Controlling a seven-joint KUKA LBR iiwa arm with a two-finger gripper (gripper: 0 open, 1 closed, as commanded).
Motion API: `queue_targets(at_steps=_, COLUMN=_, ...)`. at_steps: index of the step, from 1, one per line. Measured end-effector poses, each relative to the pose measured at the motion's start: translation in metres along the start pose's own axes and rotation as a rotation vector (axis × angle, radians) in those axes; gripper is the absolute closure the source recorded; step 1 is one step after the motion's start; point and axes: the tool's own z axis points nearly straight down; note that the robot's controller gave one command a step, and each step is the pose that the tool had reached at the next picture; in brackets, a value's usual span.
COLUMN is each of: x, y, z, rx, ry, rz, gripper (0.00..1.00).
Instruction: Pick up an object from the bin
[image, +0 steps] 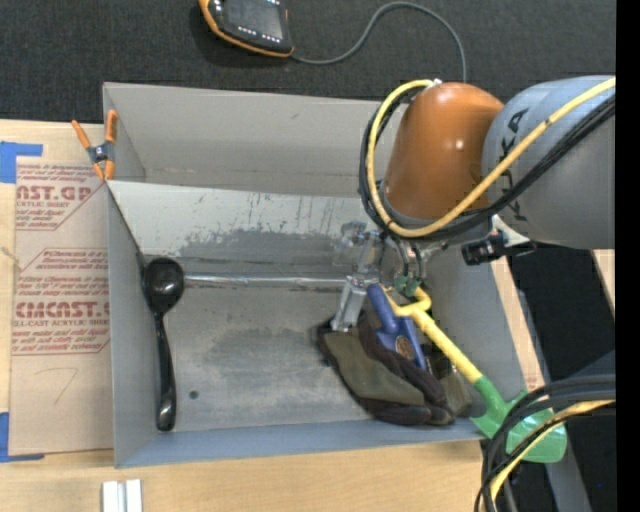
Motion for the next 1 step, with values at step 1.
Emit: queue_targets(at_steps=1, x=0.0816, y=0.0204, z=0.0250, rx=-0.002, ry=0.017, rz=-0.249, gripper=0.00)
